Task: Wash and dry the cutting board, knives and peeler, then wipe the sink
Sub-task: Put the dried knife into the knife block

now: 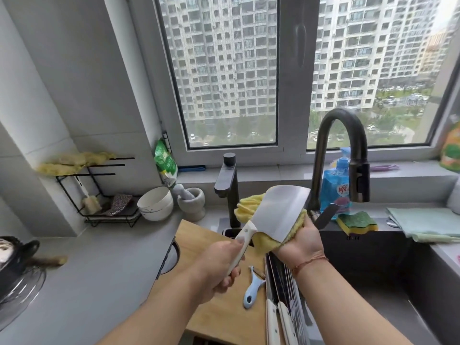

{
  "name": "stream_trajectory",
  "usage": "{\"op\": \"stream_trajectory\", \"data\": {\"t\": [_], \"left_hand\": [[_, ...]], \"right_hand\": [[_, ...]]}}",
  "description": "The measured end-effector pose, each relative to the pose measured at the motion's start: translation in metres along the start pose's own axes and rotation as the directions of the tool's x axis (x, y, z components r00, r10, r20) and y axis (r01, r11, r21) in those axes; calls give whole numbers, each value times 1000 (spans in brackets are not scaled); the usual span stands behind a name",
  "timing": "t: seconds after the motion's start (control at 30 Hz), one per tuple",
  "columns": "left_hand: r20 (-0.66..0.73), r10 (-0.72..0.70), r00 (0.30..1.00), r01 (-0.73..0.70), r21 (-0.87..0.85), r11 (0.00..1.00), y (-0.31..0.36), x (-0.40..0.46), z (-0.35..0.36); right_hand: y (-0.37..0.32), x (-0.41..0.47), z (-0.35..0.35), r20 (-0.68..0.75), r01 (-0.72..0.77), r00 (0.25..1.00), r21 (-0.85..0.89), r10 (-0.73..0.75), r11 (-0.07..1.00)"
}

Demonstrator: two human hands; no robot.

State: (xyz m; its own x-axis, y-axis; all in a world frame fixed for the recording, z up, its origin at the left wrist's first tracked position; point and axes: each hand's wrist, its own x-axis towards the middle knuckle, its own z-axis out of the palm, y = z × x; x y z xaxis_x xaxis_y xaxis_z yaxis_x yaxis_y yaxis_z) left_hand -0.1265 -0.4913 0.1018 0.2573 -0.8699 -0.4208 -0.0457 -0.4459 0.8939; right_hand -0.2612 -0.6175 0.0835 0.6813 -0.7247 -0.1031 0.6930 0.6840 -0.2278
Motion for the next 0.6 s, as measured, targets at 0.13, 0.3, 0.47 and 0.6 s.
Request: {"op": "stream_trajectory", "data": {"t": [0.13,0.3,0.47,0.6], "left_hand": [[-115,1,993,-8,-64,998,4,3,1],[-97,-49,994,42,-69,997,6,-1,-8],[28,-32,999,31,51,998,4,-13,-18],[56,-15,998,11,82,997,-5,-17,-16]], "right_hand": [[21,-12,-2,18,-81,997,-11,81,997],[16,-13,1,-30,-123,992,-54,121,991],[-14,0,8,-68,-9,998,-1,9,1000],[-35,2,11,-78,79,994,25,-77,997]]}}
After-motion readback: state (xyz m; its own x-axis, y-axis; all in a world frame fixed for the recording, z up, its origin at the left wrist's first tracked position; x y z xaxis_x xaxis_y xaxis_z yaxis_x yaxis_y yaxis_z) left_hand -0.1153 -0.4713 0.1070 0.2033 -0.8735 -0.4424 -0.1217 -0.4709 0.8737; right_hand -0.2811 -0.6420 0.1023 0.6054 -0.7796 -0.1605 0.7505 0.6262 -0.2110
